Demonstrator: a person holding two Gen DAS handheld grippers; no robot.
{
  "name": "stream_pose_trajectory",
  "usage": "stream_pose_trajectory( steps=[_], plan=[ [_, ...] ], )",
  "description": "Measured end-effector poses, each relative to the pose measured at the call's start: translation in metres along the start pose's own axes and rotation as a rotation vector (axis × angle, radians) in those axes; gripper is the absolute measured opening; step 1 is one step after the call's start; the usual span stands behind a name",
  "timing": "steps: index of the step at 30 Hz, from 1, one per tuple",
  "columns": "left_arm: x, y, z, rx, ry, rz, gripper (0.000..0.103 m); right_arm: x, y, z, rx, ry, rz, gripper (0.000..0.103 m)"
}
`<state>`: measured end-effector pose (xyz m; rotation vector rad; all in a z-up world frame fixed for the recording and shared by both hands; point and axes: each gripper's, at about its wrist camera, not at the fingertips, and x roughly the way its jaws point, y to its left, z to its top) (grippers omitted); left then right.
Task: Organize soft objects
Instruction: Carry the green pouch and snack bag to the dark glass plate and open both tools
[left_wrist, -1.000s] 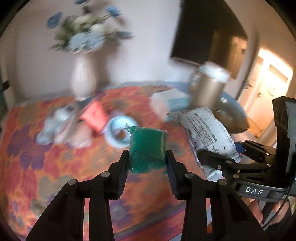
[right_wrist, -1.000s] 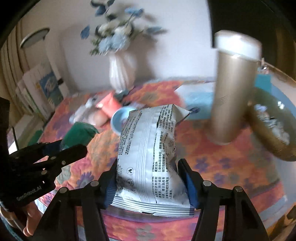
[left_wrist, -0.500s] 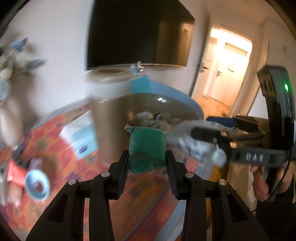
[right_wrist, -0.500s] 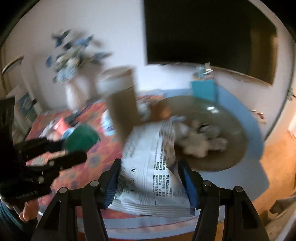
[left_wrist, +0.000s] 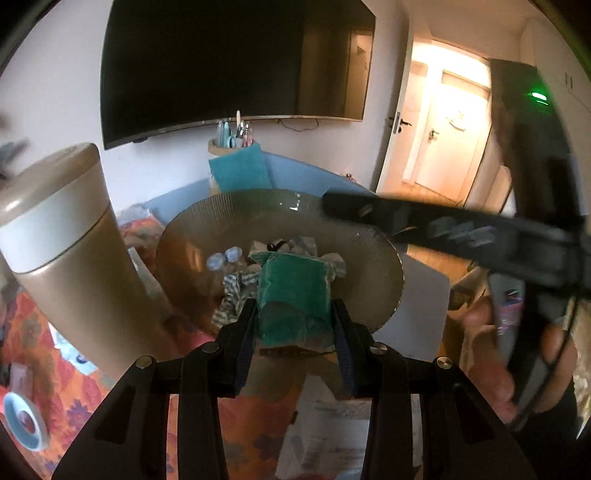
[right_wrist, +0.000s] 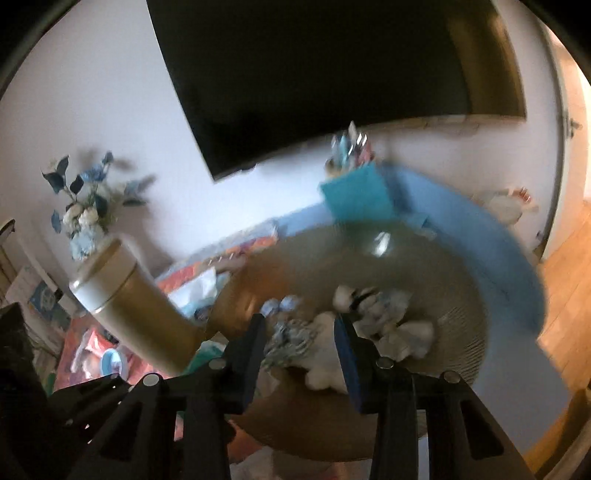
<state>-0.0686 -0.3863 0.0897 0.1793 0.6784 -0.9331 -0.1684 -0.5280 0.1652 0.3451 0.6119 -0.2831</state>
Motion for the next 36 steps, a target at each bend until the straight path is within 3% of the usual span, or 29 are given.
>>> stream_pose_trajectory(
  steps=[1,2,4,6,9,13,16,19,20,21,22,26,30,33,36],
  plan=[
    [0.000,-0.001,0.000,-0.002,0.001,-0.004,0.036,-0.007,-0.003,0.001,0.010,-0.021,0.001,0.060],
    [-0.003,-0.001,-0.001,0.002,-0.003,-0.002,0.036,-0.014,-0.005,0.000,0.011,-0.011,0.029,0.065],
    [-0.011,-0.001,-0.003,0.004,-0.021,0.002,0.036,-0.028,-0.004,-0.010,-0.052,0.055,0.133,0.066],
    [-0.018,0.001,-0.003,0.002,-0.033,0.012,0.036,-0.044,0.001,-0.027,-0.180,0.098,0.150,0.067],
    [-0.020,0.005,-0.001,-0.008,-0.036,0.034,0.036,-0.061,0.007,-0.064,-0.311,0.195,0.156,0.079],
    [-0.020,0.004,0.008,-0.012,-0.037,0.040,0.036,-0.058,0.028,-0.105,-0.426,0.278,0.184,0.080],
    [-0.026,-0.001,0.011,0.008,-0.049,0.047,0.036,-0.030,0.053,-0.128,-0.535,0.348,0.123,0.080],
    [-0.028,-0.002,0.010,0.011,-0.049,0.054,0.036,-0.009,0.059,-0.142,-0.548,0.380,0.119,0.079],
    [-0.026,-0.001,0.010,0.009,-0.046,0.054,0.036,-0.006,0.057,-0.146,-0.542,0.383,0.101,0.076],
    [-0.026,0.000,0.010,0.007,-0.043,0.055,0.036,-0.002,0.055,-0.148,-0.535,0.393,0.090,0.057],
    [-0.025,0.001,0.009,0.005,-0.040,0.055,0.036,-0.003,0.053,-0.149,-0.529,0.395,0.097,0.052],
    [-0.024,0.002,0.011,-0.004,-0.040,0.051,0.036,-0.023,0.044,-0.138,-0.535,0.317,0.129,0.047],
    [-0.024,0.001,0.015,-0.014,-0.058,0.050,0.036,-0.065,0.024,-0.104,-0.473,0.204,0.152,0.047],
    [-0.017,0.002,0.021,-0.032,-0.063,0.052,0.036,-0.085,-0.001,-0.069,-0.370,0.114,0.125,0.047],
    [-0.003,0.002,0.029,-0.039,-0.045,0.059,0.036,-0.078,-0.019,-0.032,-0.260,0.064,0.060,0.048]
  ],
)
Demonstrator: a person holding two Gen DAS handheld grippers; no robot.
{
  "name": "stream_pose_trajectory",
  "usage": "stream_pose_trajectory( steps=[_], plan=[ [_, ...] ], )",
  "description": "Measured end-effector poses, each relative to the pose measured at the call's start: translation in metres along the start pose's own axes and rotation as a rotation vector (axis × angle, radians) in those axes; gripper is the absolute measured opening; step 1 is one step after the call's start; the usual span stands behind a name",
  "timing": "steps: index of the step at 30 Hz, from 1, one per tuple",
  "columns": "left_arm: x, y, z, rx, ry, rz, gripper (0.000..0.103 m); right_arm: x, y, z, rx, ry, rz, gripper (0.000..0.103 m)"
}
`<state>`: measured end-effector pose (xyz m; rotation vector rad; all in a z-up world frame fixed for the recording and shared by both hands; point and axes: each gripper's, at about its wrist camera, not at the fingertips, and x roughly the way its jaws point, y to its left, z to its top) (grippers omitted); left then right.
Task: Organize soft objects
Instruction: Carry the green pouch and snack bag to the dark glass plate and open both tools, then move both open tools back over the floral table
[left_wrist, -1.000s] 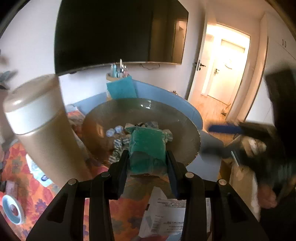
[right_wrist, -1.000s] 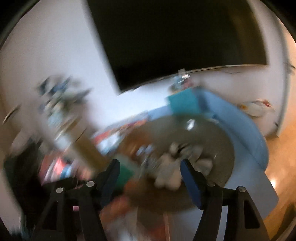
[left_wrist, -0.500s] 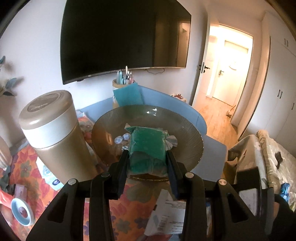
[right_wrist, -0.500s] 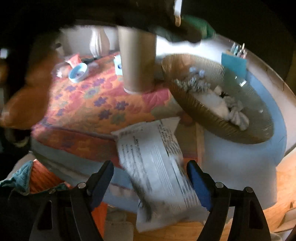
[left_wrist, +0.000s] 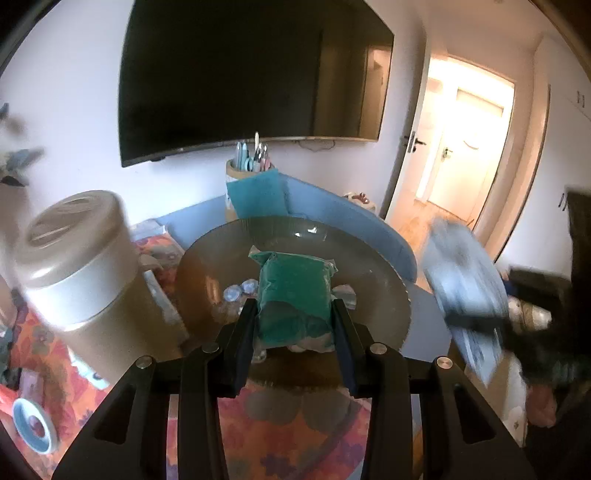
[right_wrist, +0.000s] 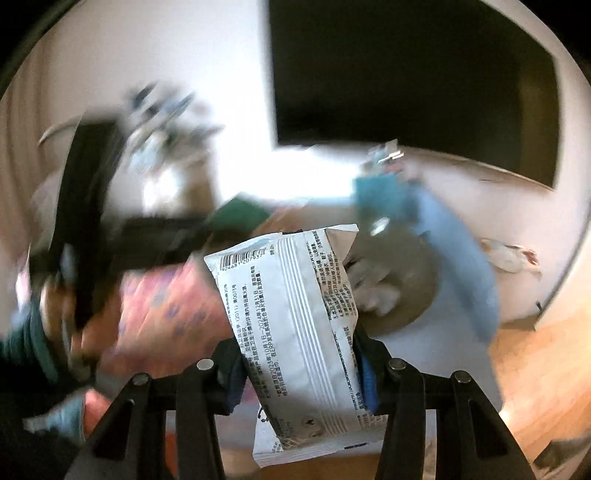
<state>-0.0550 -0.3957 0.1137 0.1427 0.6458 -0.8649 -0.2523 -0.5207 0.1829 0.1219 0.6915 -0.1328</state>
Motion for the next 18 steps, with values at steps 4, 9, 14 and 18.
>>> stream_pose_trajectory(
  steps=[4,9,14,18],
  plan=[
    [0.017,-0.003,0.014,0.005,0.001,0.017,0.036,0.045,-0.027,0.041,0.158,0.038,-0.053,0.048],
    [0.036,-0.009,0.024,0.055,-0.026,0.098,0.073,0.105,-0.041,0.077,0.215,0.081,-0.049,0.061],
    [0.023,-0.031,0.010,0.146,-0.046,0.064,0.082,0.111,-0.068,0.079,0.323,0.076,-0.018,0.062],
    [0.003,-0.050,-0.002,0.213,-0.054,0.051,0.082,0.085,-0.069,0.064,0.359,0.044,-0.003,0.062]
  ],
)
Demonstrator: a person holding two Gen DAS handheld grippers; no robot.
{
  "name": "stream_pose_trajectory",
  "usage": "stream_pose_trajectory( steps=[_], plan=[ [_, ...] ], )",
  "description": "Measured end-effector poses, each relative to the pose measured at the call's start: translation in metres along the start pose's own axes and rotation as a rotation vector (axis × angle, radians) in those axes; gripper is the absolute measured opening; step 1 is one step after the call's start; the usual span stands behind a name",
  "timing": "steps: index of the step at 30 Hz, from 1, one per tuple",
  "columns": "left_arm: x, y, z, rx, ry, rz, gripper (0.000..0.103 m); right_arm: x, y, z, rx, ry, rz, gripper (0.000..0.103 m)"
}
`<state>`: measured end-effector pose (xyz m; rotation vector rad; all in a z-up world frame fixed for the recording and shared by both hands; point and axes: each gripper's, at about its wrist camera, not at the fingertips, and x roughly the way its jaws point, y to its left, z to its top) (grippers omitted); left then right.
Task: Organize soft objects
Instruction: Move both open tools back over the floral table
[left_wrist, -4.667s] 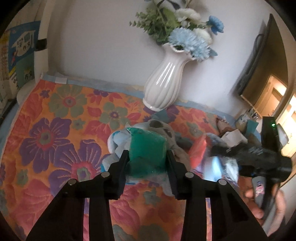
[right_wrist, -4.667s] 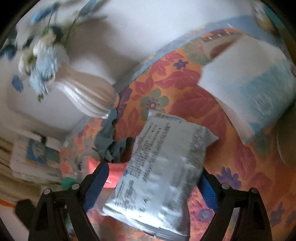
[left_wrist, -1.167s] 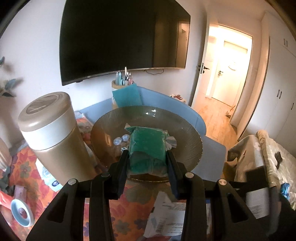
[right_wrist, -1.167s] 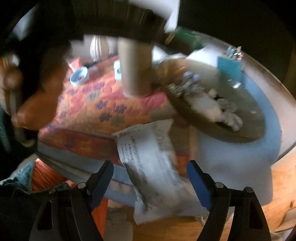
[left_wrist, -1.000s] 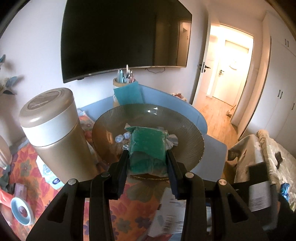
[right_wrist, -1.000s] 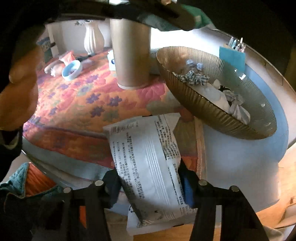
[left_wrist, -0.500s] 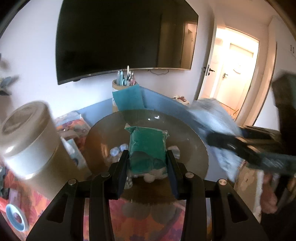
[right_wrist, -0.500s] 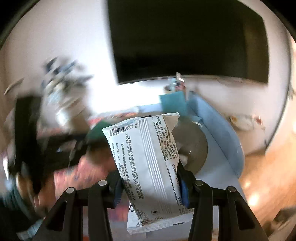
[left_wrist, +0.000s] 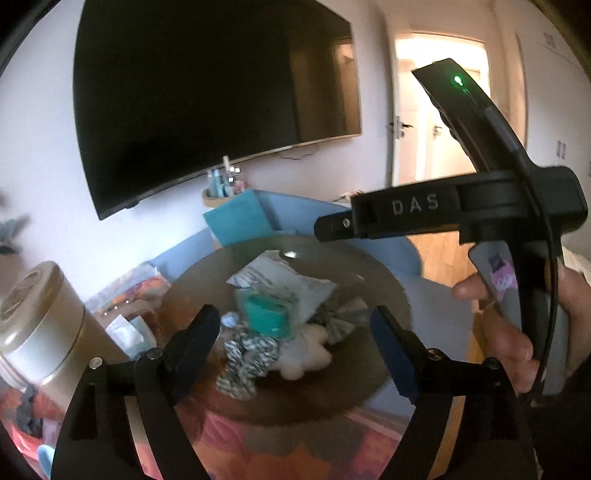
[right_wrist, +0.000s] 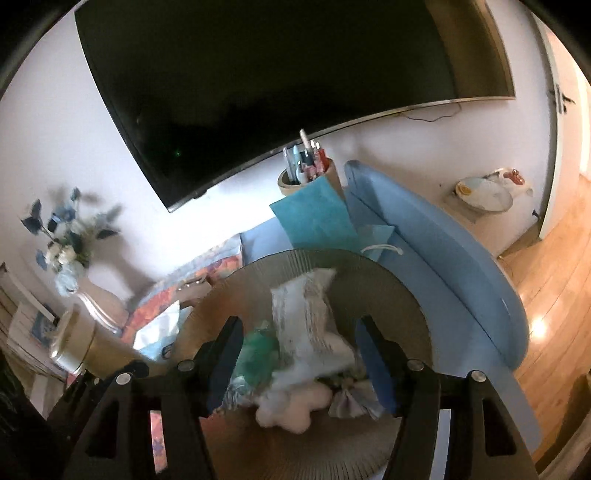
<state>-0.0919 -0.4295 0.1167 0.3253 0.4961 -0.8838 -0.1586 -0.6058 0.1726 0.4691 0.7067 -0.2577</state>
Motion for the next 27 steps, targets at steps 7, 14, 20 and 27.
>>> stream_pose_trajectory(
  steps=[7,14,20,27],
  plan=[
    [-0.077,0.009,-0.035,0.028,-0.028,0.051,0.082,-0.055,0.031,-0.038,-0.035,-0.089,0.107,0.065],
    [-0.156,0.103,-0.092,-0.203,0.019,0.261,0.084,-0.067,0.151,-0.103,-0.328,-0.076,0.372,0.095],
    [-0.210,0.203,-0.145,-0.406,0.091,0.493,0.084,-0.025,0.288,-0.149,-0.552,0.071,0.413,0.095],
    [-0.248,0.320,-0.222,-0.714,0.113,0.593,0.084,0.087,0.357,-0.172,-0.530,0.281,0.269,0.095]
  ],
)
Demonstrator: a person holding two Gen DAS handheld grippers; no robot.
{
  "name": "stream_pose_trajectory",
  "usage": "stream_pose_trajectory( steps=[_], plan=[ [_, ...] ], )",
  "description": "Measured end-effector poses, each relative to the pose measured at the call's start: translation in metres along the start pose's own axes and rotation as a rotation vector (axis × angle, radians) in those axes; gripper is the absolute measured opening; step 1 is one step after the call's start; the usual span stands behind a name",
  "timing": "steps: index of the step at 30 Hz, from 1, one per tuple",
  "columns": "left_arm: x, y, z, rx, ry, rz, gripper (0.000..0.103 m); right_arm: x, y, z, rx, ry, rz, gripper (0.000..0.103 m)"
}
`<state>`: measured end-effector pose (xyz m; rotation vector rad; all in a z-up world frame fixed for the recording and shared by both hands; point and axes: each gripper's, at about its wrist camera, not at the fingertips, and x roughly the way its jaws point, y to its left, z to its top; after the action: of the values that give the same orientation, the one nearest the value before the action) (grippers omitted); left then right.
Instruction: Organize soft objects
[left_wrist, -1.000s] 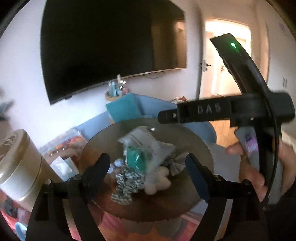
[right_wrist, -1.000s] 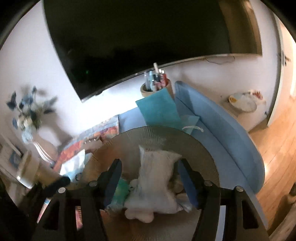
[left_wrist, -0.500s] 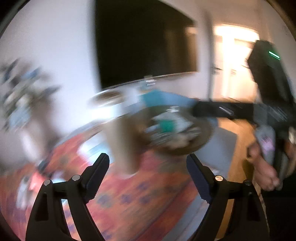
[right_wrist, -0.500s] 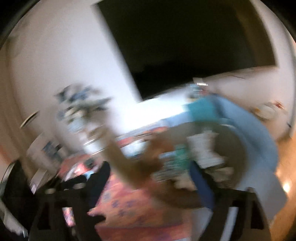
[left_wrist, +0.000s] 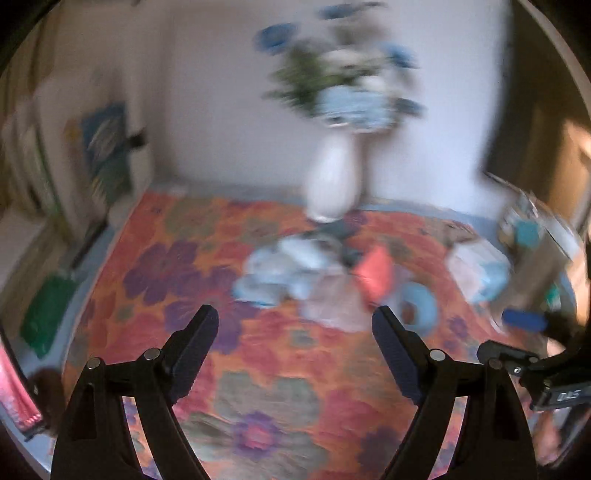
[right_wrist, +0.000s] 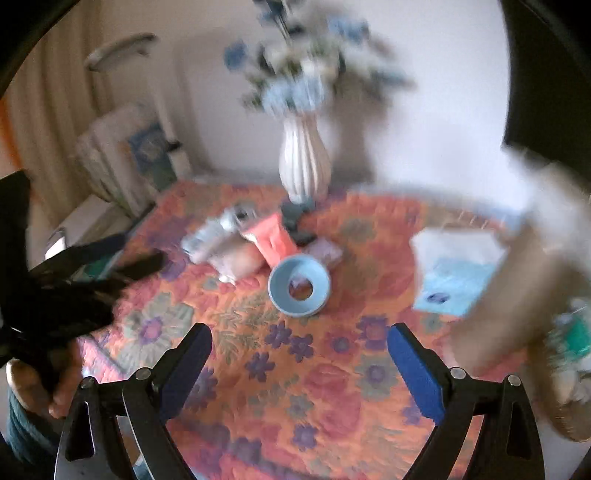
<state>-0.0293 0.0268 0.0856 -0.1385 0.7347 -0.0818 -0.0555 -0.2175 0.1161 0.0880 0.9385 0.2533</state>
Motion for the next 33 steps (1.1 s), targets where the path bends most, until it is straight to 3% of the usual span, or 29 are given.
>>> stream_pose_trajectory(
  steps=[4,8,10,14,20,33],
  plan=[
    [0.032,0.036,-0.004,-0.076,0.027,0.016,0.084,0.039,-0.001,-0.002,-0.029,-0.060,0.001,0.095],
    [0.063,0.048,-0.022,-0.123,0.050,-0.011,0.084,0.071,0.003,-0.008,-0.030,-0.010,-0.035,0.095],
    [0.074,0.048,-0.025,-0.139,0.113,0.012,0.084,0.077,0.003,-0.009,-0.036,0.001,-0.075,0.095],
    [0.065,0.044,-0.027,-0.118,0.046,0.032,0.085,0.076,-0.009,-0.012,0.022,-0.023,-0.064,0.095],
    [0.066,0.036,-0.031,-0.080,0.063,0.044,0.087,0.085,-0.022,-0.011,0.093,0.034,-0.092,0.096],
    [0.065,0.035,-0.031,-0.063,0.061,0.026,0.090,0.089,-0.008,-0.013,0.020,0.045,-0.164,0.096]
  ],
)
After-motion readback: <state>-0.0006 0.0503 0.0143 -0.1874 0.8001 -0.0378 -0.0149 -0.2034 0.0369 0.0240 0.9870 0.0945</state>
